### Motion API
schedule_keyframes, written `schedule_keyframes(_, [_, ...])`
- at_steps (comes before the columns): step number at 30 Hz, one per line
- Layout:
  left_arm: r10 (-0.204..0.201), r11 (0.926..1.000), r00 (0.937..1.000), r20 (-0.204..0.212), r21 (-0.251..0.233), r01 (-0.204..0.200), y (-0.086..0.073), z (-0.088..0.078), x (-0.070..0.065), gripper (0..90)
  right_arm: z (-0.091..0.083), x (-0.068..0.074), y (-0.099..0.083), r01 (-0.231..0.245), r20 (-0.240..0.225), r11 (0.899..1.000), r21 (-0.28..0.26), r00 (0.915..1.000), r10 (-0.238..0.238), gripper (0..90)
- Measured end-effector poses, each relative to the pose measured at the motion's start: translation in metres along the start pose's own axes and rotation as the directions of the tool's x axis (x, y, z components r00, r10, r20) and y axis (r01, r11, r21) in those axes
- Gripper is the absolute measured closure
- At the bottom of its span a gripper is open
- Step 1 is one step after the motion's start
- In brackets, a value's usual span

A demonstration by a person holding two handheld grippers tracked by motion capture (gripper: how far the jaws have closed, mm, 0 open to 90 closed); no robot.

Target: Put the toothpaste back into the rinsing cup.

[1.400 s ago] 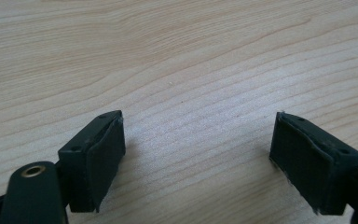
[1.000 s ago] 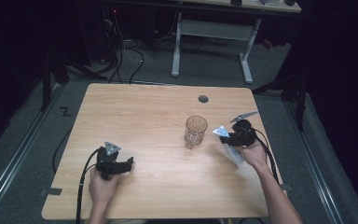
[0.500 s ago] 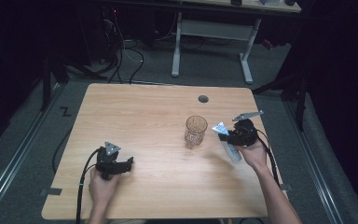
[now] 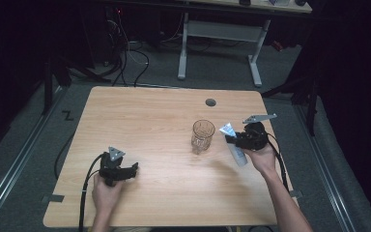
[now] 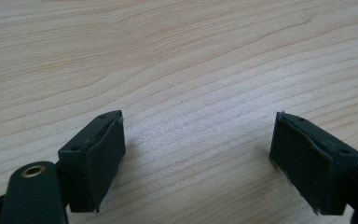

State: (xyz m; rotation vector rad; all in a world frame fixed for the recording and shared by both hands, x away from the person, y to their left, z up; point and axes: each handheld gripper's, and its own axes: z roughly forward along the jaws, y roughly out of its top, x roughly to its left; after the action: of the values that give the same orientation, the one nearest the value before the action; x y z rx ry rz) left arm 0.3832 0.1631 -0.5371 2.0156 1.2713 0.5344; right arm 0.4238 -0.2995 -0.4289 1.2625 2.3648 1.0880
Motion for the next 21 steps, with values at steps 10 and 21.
schedule_keyframes(10, [0.0,1.0,1.0,0.0,0.0,0.0,0.0,0.0,0.0,18.0,-0.004,0.004,0.006,0.002,-0.013,0.999,-0.034,0.9999,-0.003,67.2])
schedule_keyframes(21, [0.0,1.0,1.0,0.0,0.0,0.0,0.0,0.0,0.0,18.0,-0.01,0.012,0.019,0.024,-0.043,0.995,-0.1,0.9987,-0.028,67.2])
